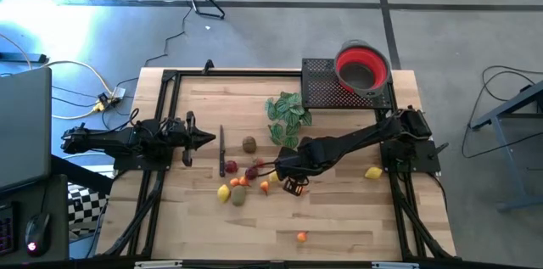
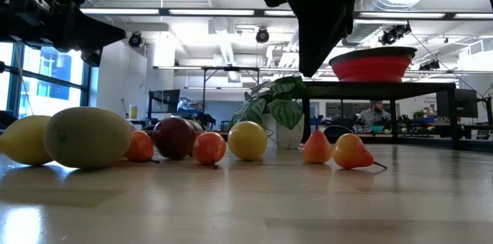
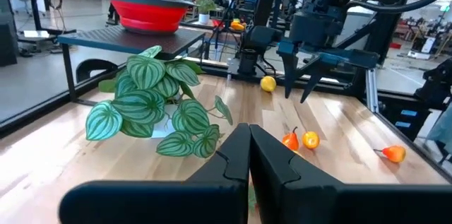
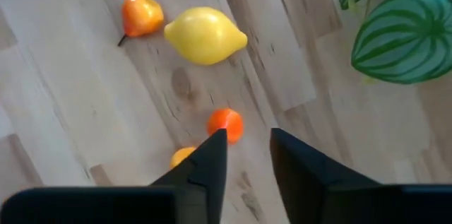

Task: Pick & Place Fruit
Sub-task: Put the orange pear into the red colander

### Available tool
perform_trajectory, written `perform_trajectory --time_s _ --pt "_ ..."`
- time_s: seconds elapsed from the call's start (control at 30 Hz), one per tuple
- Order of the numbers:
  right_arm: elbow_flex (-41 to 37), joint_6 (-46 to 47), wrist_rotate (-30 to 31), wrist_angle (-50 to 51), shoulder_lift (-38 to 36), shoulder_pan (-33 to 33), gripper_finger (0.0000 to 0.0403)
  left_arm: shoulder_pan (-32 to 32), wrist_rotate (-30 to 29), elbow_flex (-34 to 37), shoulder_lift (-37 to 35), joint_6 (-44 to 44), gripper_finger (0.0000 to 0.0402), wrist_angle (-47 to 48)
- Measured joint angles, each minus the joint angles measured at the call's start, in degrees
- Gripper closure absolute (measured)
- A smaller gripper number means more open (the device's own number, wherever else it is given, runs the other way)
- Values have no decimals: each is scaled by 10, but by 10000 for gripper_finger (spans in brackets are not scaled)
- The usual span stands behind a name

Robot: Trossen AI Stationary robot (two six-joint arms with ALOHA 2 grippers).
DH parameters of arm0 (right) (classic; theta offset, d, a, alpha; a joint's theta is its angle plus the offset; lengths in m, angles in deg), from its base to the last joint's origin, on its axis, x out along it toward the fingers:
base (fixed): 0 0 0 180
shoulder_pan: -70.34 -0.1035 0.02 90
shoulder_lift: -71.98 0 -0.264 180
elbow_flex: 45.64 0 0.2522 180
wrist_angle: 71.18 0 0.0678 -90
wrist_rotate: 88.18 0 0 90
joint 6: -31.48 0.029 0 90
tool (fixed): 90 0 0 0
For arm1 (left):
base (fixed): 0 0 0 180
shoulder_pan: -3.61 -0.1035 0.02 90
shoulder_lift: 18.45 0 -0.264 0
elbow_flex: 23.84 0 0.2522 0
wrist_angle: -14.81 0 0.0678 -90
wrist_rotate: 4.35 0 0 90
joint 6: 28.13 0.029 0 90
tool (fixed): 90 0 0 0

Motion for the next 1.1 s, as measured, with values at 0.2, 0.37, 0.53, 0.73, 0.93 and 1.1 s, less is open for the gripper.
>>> perform_trajectory --time_s 0.2,0.37,0.53,0.73,0.93,1.1 --pt "0 -15 -10 0 0 -6 224 0 -1 0 0 1 373 0" --pt "0 -25 -65 0 0 -10 207 0 -2 0 0 1 368 0" --pt "-3 -25 -49 -19 5 -25 210 0 -2 0 0 1 368 1" --pt "-39 -14 -10 -62 6 -33 210 0 -2 0 0 1 368 1" --pt "-71 -7 9 -73 6 -31 210 0 -2 0 0 1 368 1" --pt "-99 -7 6 -105 6 -32 211 0 -2 0 0 1 368 1"
